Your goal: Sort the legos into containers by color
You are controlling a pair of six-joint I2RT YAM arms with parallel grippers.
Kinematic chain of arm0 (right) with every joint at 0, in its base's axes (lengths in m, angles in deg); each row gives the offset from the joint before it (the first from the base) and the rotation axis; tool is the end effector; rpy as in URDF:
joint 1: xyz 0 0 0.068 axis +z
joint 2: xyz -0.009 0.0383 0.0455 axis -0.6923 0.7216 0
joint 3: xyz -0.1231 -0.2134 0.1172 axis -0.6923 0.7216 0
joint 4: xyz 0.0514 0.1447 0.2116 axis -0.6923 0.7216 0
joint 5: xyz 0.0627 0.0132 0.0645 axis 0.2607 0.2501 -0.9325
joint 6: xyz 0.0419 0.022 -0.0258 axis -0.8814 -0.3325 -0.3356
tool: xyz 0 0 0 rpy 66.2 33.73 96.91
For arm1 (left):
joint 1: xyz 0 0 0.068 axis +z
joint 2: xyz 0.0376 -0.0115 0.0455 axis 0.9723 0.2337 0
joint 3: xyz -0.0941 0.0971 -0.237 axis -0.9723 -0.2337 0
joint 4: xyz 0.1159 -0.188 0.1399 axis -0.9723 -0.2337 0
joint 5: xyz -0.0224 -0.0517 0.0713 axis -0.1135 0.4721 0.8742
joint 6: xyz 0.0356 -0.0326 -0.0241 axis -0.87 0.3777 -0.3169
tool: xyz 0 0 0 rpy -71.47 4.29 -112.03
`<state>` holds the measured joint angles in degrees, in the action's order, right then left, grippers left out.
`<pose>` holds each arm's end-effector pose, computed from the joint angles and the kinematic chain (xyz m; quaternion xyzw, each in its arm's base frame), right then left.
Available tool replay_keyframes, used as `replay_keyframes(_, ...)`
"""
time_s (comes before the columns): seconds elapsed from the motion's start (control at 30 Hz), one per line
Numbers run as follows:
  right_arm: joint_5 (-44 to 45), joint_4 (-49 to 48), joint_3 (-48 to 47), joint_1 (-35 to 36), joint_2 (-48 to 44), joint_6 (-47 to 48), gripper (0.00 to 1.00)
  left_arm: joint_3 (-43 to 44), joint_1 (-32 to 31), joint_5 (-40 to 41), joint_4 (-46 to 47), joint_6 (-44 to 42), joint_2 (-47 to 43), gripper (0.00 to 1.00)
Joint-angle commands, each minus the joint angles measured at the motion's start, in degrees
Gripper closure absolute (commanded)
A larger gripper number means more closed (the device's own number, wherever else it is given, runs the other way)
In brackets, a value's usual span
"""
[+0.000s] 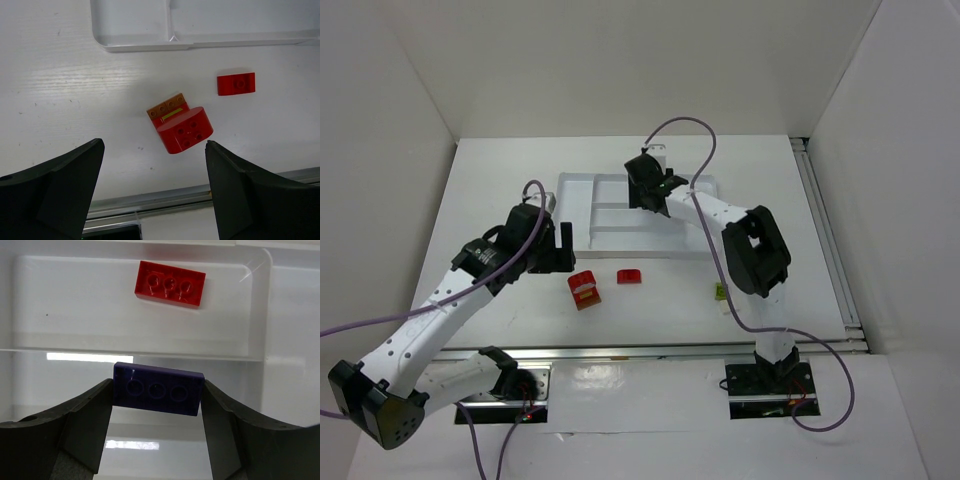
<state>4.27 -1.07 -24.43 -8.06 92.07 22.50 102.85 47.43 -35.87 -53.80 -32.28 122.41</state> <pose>0.3889 0.2609 0.2238 -0.0136 0.9054 0.0009 0.4243 0.1828 -0.0922 0.3244 -0.0558 0.9147 -0.0978 0.3881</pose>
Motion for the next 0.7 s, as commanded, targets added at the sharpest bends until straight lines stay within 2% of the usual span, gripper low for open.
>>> replay_keyframes(0.0,-0.51,1.40,-4.02,-0.59,1.97,1.78,0.35,-0.29,-0.12,-0.91,0.98,-0.66,-0.91,0.07)
replay_keyframes(0.03,-1.29,1.40,-4.81,-0.59,2.59,1.78,0.35,-0.29,-0.12,-0.91,0.98,-0.66,-0.91,0.07)
replay_keyframes(0.1,-1.30,2.01,-4.82,-0.59,2.59,1.17,0.17,-0.29,-0.12,-0.91,0.98,-0.66,-0.91,0.07)
replay_keyframes(0.13,-0.69,2.01,-4.82,-0.59,2.07,1.16,0.17,-0.29,-0.12,-0.91,0.98,-0.66,-1.43,0.07)
replay_keyframes(0.17,-0.69,2.01,-3.60,-0.59,1.54,1.16,0.12,-0.29,-0.12,-0.91,0.98,-0.66,-1.44,0.07)
replay_keyframes(0.23,-0.69,2.01,-2.27,-0.59,-0.83,0.64,0.10,-0.29,-0.12,-0.91,0.98,-0.66,-1.44,0.07)
replay_keyframes(0.27,-0.69,1.32,-0.87,-0.59,-1.88,0.64,0.06,-0.29,-0.12,-0.91,0.98,-0.66,-0.91,0.07)
replay_keyframes(0.4,0.63,1.31,3.34,-0.59,-8.29,-0.50,0.06,0.23,-0.12,-0.91,0.98,-0.66,-0.38,0.07)
replay_keyframes(0.47,2.90,2.97,5.98,-0.59,-14.00,-2.51,0.13,0.24,-0.12,-0.91,0.98,-0.66,0.14,0.07)
replay_keyframes(0.53,3.61,3.59,13.96,-0.59,-19.18,-4.10,0.21,0.76,-0.12,-0.91,0.98,-0.66,0.15,0.07)
replay_keyframes(0.57,4.40,3.59,17.56,-0.59,-25.64,-4.98,0.23,0.76,-0.12,-0.91,0.98,-0.66,0.15,0.07)
replay_keyframes(0.6,4.41,3.59,25.43,-0.59,-28.93,-7.17,0.23,0.76,-0.12,-0.91,0.98,-0.66,-0.38,0.07)
replay_keyframes(0.63,4.41,4.29,29.33,-0.59,-32.27,-8.41,0.23,0.76,-0.12,-0.91,0.98,-0.66,-0.38,0.07)
replay_keyframes(0.67,4.41,6.21,32.77,-0.59,-38.39,-9.98,0.19,0.76,-0.12,-0.91,1.77,-0.66,-0.38,0.07)
